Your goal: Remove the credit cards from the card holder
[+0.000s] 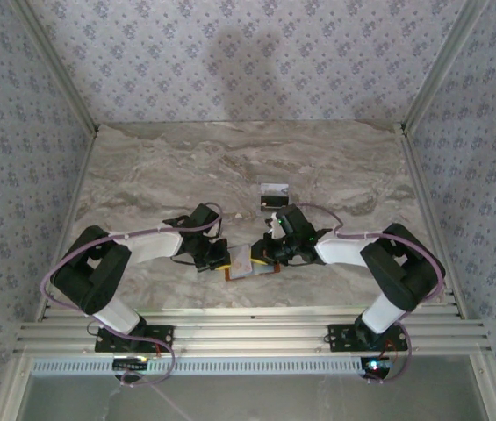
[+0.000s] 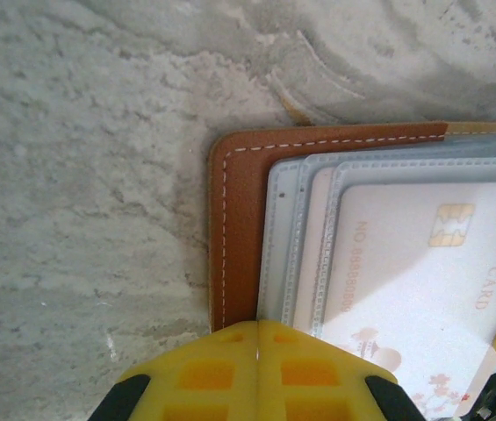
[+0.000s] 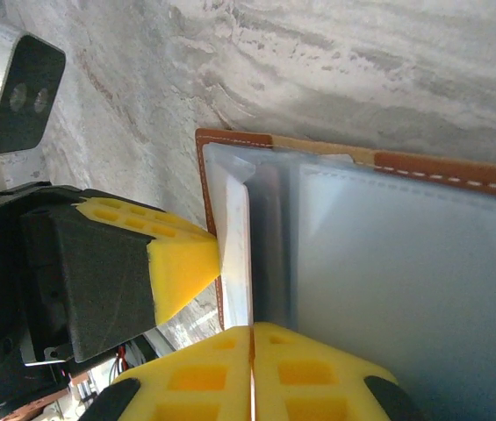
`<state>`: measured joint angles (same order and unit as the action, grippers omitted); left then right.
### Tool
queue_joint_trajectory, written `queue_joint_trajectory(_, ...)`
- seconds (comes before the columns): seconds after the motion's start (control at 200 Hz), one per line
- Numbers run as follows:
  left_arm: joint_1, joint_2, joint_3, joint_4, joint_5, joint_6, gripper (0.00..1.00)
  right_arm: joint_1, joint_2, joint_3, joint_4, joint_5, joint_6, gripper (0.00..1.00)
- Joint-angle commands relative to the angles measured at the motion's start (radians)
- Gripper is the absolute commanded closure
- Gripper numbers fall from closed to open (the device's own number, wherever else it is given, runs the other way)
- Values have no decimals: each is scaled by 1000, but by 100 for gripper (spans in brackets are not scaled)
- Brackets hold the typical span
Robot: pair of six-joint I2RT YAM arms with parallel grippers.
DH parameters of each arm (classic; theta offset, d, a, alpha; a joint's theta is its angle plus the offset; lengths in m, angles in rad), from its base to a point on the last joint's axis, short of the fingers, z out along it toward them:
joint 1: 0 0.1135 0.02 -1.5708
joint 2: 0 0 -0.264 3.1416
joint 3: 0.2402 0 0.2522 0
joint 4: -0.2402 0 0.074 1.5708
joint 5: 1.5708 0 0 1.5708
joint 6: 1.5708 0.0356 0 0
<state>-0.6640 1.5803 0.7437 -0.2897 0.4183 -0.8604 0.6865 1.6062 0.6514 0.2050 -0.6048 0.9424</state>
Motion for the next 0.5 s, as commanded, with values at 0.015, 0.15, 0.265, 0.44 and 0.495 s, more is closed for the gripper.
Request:
queue_joint_trajectory(0.015, -16, 15, 11, -65, -48, 8, 96, -7, -29, -7, -34, 21, -22, 92)
queue_joint_trajectory(0.15, -15, -17, 26, -73, -54, 4, 94, -5, -21, -4, -47, 21, -31, 93)
queue_joint_trajectory(0.265, -15, -61, 37, -55, -51, -6, 90, 0, -2, 2, -43, 9, -31, 93)
queue_joint_trajectory(0.44, -17, -90, 28, 42, 18, -31, 83, 10, 17, 13, -41, 1, -31, 93)
queue_joint_trajectory(0.495, -17, -84, 24, 72, 41, -41, 80, 10, 21, 17, -42, 0, -31, 93)
